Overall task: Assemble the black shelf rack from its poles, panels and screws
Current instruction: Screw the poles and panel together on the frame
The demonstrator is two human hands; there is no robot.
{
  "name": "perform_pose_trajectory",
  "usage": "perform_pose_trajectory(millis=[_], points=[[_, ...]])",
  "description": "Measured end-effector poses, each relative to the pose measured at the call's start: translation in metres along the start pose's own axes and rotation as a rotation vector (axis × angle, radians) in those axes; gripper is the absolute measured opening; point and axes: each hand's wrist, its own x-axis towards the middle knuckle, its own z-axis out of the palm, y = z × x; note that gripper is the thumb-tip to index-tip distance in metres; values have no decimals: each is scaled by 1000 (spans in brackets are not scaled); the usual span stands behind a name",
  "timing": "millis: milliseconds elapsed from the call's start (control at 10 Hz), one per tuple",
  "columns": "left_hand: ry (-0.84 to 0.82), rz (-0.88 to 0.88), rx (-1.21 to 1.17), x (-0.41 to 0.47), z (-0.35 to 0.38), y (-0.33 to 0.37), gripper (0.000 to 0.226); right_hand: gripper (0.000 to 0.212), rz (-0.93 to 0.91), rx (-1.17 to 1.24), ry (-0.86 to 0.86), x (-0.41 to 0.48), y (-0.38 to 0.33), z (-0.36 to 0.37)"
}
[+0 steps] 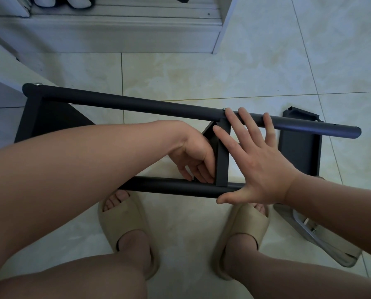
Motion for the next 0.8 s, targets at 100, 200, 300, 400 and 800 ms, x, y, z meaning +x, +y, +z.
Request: perform_pose_trajectory(millis=[100, 200, 300, 400, 800], points=[[1, 17, -5, 0, 0, -1, 12, 132, 0, 0, 2, 0, 0, 0], [13, 31, -15, 0, 1, -2, 13, 132, -1, 3, 4, 0, 0, 1], [18, 49, -34, -1, 1, -3, 14, 132, 2, -1, 0, 0, 0, 1], [34, 75, -46, -2, 2, -4, 29, 132, 1, -4, 2, 0, 0, 1], [118, 201, -55, -7, 11, -9, 33, 131, 3, -5, 9, 0, 1, 2]])
